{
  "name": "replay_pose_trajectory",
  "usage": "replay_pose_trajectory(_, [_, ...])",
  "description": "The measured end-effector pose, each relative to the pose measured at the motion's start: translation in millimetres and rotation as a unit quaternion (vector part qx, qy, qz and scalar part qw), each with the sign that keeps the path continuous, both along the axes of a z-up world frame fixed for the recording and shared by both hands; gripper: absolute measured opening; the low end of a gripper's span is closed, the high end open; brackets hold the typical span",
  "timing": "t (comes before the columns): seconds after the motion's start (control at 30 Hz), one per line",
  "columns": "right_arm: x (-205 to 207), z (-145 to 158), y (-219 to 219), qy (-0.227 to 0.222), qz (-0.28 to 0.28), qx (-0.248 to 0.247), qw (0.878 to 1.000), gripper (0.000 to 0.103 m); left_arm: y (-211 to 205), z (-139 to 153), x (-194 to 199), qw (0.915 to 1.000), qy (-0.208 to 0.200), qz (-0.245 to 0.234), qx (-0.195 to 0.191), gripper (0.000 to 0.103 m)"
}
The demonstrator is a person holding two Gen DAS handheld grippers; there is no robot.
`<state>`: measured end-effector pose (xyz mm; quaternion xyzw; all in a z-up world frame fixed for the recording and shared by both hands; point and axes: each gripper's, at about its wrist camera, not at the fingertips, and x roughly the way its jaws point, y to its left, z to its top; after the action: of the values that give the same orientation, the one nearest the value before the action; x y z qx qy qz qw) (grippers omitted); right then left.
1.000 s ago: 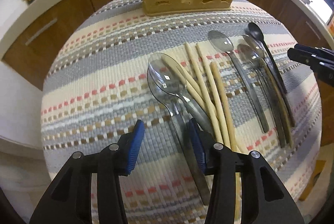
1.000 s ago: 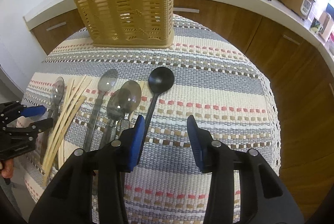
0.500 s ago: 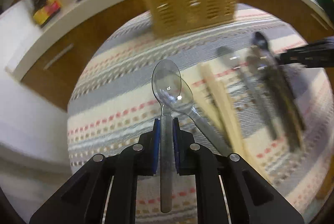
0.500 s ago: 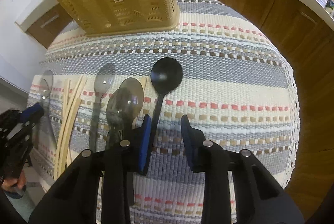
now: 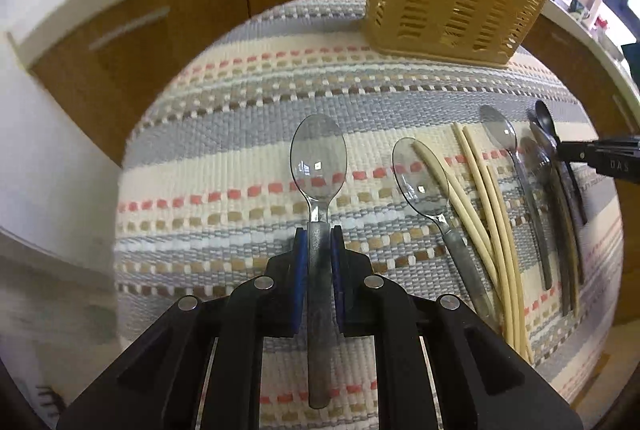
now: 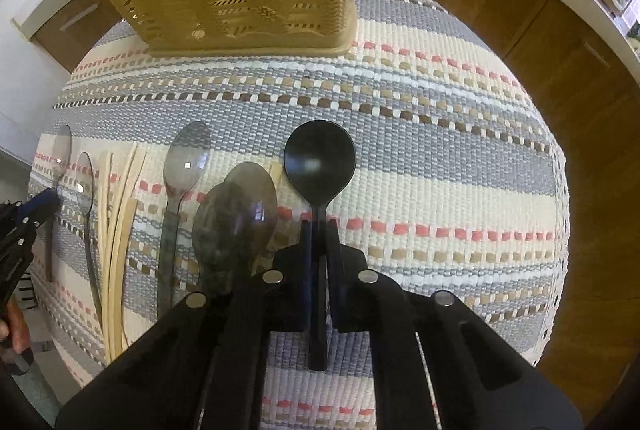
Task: Organize utensils
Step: 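Lift both held spoons and carry them above the yellow basket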
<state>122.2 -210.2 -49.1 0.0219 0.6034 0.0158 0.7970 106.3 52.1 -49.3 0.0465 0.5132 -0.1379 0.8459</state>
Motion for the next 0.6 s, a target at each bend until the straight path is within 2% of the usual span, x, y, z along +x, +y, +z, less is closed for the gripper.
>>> replay_pose_trajectory(0.07, [7.5,-1.6,-6.8,0.014,-0.001,0.012,1.000,0.005,4.1,-1.0,2.9,1.0000,0.005,-0.002,-0.004,0.012])
replay_pose_trajectory(0.17, [17.8,-2.1,-16.4,0.029,0.004,0.021,0.999,0.006,1.9,-1.0,16.4,0.9997,0.018,-0.017,-0.006,0.024])
replay_pose_trajectory(0.33, [36.8,-0.2,-18.8,0.042,0.013,0.007,0.999,0.006,-15.1,0.0,24.0,0.9987,0.025,-0.035,0.027,0.026])
replay_pose_trajectory(0.37, [39.9,-0.6,-18.8,0.045,0.016,0.007,0.999,0.006,-17.2,0.3,25.7,0.9985,0.025,-0.036,0.034,0.026])
replay_pose_trajectory(0.43, [43.2,-0.2,-17.6,0.042,0.022,0.004,0.999,0.006,-20.3,0.7,27.5,0.9978,0.017,-0.034,0.054,0.010])
replay_pose_trajectory(0.53, [36.2,4.3,-18.5,0.020,0.026,0.002,0.999,0.005,-20.4,3.7,27.8,0.9989,0.012,-0.032,0.031,0.010])
replay_pose_trajectory(0.6, [25.7,16.3,-20.5,-0.013,0.030,0.019,0.999,0.005,-16.1,14.9,21.4,0.9995,-0.016,-0.027,0.006,0.010])
